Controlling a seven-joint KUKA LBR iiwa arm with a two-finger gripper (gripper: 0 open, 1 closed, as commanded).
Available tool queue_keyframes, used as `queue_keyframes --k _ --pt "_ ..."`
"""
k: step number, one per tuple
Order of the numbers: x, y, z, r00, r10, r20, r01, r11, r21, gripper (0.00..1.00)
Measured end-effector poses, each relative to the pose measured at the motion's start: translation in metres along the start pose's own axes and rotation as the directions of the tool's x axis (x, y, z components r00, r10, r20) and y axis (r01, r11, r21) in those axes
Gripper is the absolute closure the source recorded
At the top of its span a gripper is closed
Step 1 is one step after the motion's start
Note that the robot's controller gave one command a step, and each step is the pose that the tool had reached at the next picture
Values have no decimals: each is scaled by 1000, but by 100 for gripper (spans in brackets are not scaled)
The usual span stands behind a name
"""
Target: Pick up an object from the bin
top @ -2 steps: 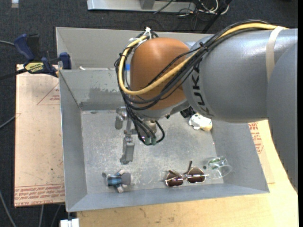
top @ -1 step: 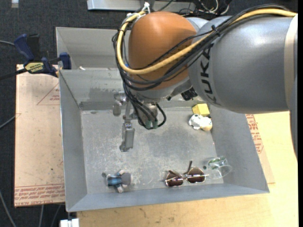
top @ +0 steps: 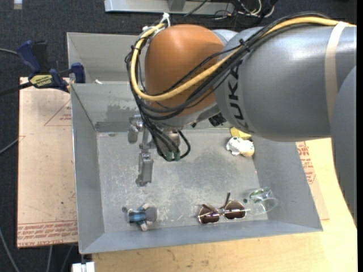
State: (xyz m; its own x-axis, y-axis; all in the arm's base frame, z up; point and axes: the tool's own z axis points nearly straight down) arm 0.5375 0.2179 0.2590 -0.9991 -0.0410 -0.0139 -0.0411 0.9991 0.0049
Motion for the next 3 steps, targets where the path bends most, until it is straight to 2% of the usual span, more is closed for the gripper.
queue_keyframes --k 1,2,3 --pt "34 12 64 997 -70 -12 70 998 3 0" --pt "44 32 84 995 -96 -15 96 995 3 0" --pt "38 -6 133 998 58 -8 -58 998 2 0"
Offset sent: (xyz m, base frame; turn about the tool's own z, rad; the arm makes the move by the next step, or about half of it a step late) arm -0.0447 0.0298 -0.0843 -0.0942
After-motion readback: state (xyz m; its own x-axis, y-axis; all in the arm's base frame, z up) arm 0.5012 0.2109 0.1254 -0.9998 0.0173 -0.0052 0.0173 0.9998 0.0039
